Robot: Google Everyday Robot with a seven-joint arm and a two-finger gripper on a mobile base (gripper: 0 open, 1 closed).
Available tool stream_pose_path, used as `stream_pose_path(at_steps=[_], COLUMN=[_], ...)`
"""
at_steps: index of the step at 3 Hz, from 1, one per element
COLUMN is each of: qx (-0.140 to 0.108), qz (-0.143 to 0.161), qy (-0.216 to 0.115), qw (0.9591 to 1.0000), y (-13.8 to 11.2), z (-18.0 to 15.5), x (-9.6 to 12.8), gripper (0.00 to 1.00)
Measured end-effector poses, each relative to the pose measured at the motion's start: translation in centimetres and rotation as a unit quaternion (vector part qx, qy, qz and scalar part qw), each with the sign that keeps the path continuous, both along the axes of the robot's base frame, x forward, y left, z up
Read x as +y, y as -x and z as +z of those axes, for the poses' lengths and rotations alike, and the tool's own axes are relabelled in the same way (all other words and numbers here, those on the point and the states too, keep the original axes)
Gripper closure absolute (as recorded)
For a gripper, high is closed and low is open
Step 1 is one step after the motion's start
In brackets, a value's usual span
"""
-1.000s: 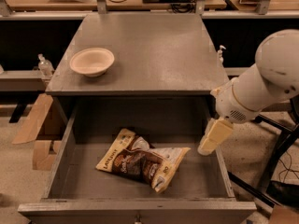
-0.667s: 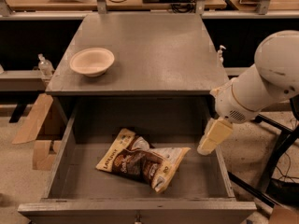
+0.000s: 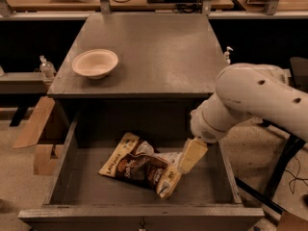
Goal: Pick brown chip bag from top drawer and place on counter
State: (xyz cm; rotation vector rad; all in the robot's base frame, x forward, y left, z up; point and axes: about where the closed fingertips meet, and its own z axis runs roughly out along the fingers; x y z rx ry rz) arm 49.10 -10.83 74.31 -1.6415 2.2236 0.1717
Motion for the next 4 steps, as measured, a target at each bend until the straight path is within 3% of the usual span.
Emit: stream_pose_path(at_steps=[1,2,3,4], qx=[0.015,0.028,0.044,0.056], qz=[-0.005,-0.008,0.011,0.032], qy=[0.013,0.020,0.023,0.022], qw=[0.9998,0.9994,0.9987,0.9976], y=[0.4,0.9,2.2,3.6], z=[-3.7,-6.2,-8.6,-10.3], x=[2.9,4.1,5.9,7.7], gripper=[0.00,0.00,0.19,0.50])
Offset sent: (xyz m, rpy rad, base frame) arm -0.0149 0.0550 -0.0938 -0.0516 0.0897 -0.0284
